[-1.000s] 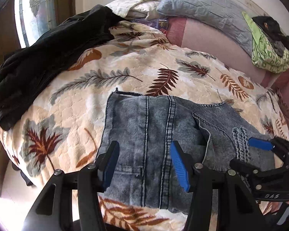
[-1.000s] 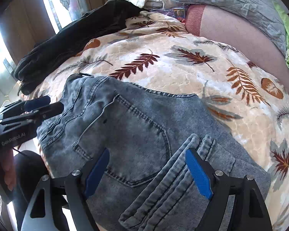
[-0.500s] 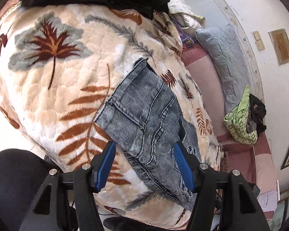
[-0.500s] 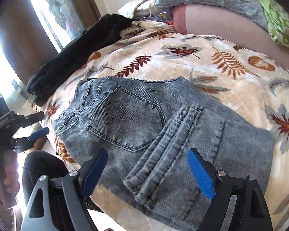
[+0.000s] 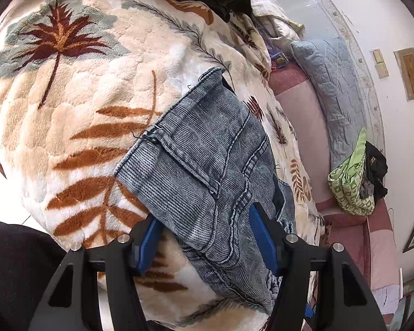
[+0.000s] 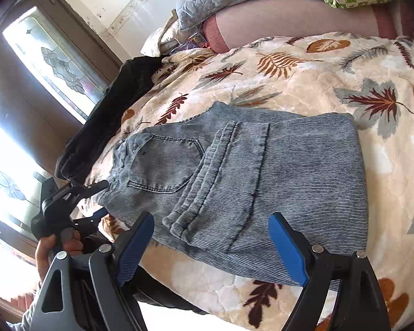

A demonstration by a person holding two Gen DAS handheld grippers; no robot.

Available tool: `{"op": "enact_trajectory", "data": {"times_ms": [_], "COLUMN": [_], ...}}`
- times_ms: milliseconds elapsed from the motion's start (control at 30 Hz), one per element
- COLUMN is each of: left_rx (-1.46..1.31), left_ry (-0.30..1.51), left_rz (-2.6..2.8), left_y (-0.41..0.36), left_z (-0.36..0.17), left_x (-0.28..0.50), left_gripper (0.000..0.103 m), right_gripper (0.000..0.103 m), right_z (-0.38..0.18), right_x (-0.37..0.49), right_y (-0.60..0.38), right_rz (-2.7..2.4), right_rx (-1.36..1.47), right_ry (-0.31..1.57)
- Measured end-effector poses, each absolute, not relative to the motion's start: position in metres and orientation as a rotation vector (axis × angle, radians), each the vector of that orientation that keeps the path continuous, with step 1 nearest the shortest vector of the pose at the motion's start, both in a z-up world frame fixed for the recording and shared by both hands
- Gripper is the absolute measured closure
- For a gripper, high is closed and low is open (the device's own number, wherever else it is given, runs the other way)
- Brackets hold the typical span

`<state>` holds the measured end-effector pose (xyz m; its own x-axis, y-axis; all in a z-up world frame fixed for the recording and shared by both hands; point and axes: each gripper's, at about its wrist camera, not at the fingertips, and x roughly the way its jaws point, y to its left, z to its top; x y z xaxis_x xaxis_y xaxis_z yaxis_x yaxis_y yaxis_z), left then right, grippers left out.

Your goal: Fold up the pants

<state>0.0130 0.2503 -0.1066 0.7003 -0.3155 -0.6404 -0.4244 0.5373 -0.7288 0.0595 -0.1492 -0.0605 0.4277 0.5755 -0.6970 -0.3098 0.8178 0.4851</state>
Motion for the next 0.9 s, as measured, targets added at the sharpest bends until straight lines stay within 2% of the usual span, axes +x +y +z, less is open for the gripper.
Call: {"op": "enact_trajectory", "data": {"times_ms": [233,567,667,900], "left_rx": [-0.94,-0.799,-0.788,-0.759], "left_ry": [0.804,0.799,0.797,0.798], "left_rz": [0.084,0.094,0.092,0.092], "left_y": [0.245,0.235,0.235,0.232], "left_z": [-0.104,-0.1,-0.1,-0.098], "left_x": [0.018,0.025,0.026,0.027], "left_gripper": [0.04,0.04,0.039,0.039], "right_gripper": [0.016,0.016,0.015,0.015], "right_z": [-0.058,-0.093,-0.117,-0.09], "right_x": [0.094,0.172,0.182,0.188], "right_y": [-0.103,-0.04,-0.029,-0.017], "right_rz": [0.776,0.674,0.66,0.63], "right_rx": [0.553,0.574,0.57,0.521], "right_ry": [1.111,1.318,1.433,1.412]}}
